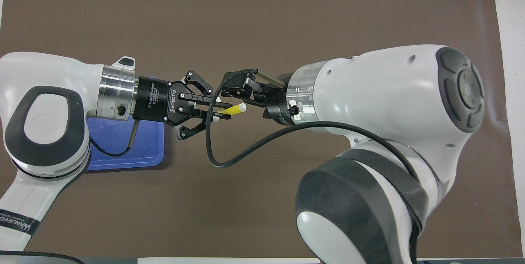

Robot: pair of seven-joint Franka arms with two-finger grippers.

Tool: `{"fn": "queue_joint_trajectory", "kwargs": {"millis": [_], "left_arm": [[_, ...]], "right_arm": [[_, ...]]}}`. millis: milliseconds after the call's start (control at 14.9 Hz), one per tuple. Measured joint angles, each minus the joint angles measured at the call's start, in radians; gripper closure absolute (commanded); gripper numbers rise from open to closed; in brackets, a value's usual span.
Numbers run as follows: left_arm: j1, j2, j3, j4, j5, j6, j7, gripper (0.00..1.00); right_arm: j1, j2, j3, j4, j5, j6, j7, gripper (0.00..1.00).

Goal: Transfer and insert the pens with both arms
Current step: 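Take the yellow pen with the right gripper and open the left gripper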

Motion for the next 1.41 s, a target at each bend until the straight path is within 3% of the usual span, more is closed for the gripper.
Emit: {"fn": "queue_joint_trajectory", "kwargs": {"millis": [537,671,738,872,1006,1409], "left_arm": [[-0.002,-0.023,0.0,-0.039,-0.044,0.029,0.0,1.0],[-0.002,-0.024,0.0,-0.039,-0.044,0.031,-0.002,1.0],[-0.002,-0.024,0.0,-0.039,-0.044,0.032,-0.003,1.0],[-0.002,-0.024,0.0,-0.039,-0.045,0.035,-0.004,1.0],[-0.002,-0.024,0.0,-0.039,-0.045,0.036,-0.005,1.0],[-0.002,-0.025,0.001,-0.04,-0.046,0.043,-0.006,1.0]], "right_arm": [[0.011,0.02,0.022,-0.012,-0.039,0.001,-0.013,0.07],[0.012,0.019,0.029,-0.012,-0.039,0.003,-0.013,0.26],[0.012,0.019,0.03,-0.012,-0.039,0.004,-0.013,0.41],[0.012,0.019,0.03,-0.012,-0.04,0.005,-0.018,0.78],[0.012,0.019,0.03,-0.012,-0.052,0.023,-0.019,1.0],[0.011,0.019,0.03,-0.013,-0.07,0.043,-0.019,1.0]]}}
